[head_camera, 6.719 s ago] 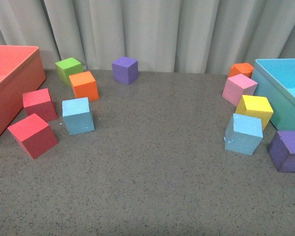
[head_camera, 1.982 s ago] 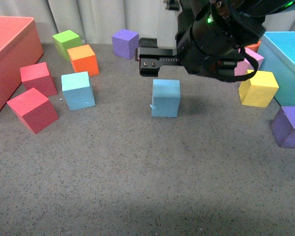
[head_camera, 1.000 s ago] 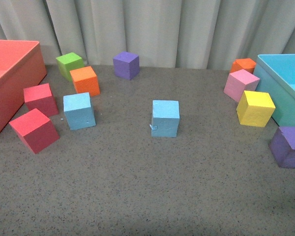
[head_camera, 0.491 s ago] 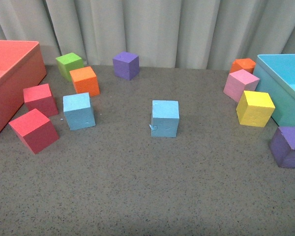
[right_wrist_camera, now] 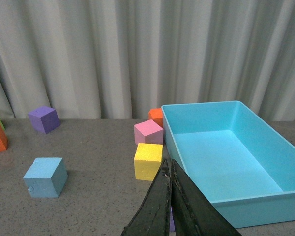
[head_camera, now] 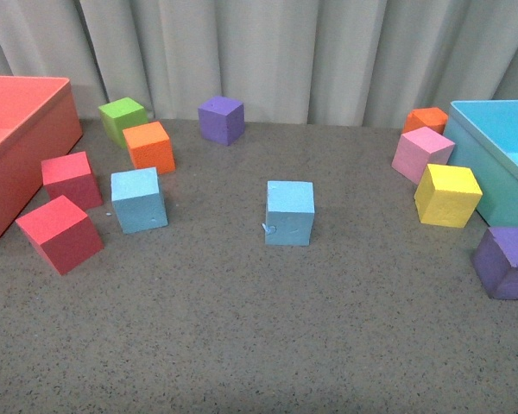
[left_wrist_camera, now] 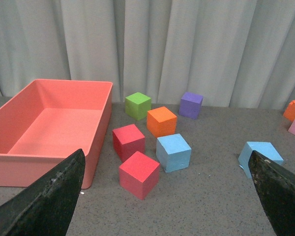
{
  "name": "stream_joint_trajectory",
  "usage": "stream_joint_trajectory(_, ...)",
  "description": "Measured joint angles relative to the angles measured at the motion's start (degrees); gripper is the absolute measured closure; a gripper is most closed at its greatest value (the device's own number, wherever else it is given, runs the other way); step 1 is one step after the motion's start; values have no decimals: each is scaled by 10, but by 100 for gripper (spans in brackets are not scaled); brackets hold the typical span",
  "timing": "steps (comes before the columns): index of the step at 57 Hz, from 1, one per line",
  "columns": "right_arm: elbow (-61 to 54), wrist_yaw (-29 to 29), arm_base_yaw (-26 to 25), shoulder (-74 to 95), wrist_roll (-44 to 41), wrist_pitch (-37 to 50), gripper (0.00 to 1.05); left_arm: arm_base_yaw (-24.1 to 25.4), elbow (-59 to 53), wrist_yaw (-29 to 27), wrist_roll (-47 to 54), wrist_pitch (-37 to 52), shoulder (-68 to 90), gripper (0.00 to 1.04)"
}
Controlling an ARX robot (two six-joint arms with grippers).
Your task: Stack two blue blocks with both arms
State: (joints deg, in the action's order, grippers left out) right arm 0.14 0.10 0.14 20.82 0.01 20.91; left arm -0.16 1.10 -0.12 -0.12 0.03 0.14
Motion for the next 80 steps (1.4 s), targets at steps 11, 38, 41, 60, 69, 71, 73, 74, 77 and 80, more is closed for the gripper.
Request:
stream_joint_trajectory(11,0,0,0,-43,0,-42,104,0,0,0,0,0,0,7)
stream_joint_trajectory(38,1,0,0,-145,0,-156,104,0,0,0,0,0,0,7)
stream_joint_trajectory(41,0,-2,0,-181,0,-200,104,0,0,0,0,0,0,7)
stream_joint_trajectory(60,0,-2,0,-206,0,-208,72,0,0,0,0,0,0,7)
stream_joint_trajectory(69,0,-2,0,-206,0,-208,45,0,0,0,0,0,0,7)
stream_joint_trajectory(71,0,-2,0,-206,0,-208,38,-3,2,-11,-6,-9,5,7)
stream_joint_trajectory(73,0,-2,0,-206,0,-208,33,-10,13,-37,-18,-42,19,7)
stream_joint_trajectory(74,0,-2,0,-206,0,-208,29,-15,21,-48,-25,-63,37,7)
stream_joint_trajectory(77,0,-2,0,-206,0,-208,21,-25,28,-74,-37,-70,92,7)
stream_joint_trajectory(80,0,-2,0,-206,0,-208,12,-28,28,-72,-52,-39,150,7)
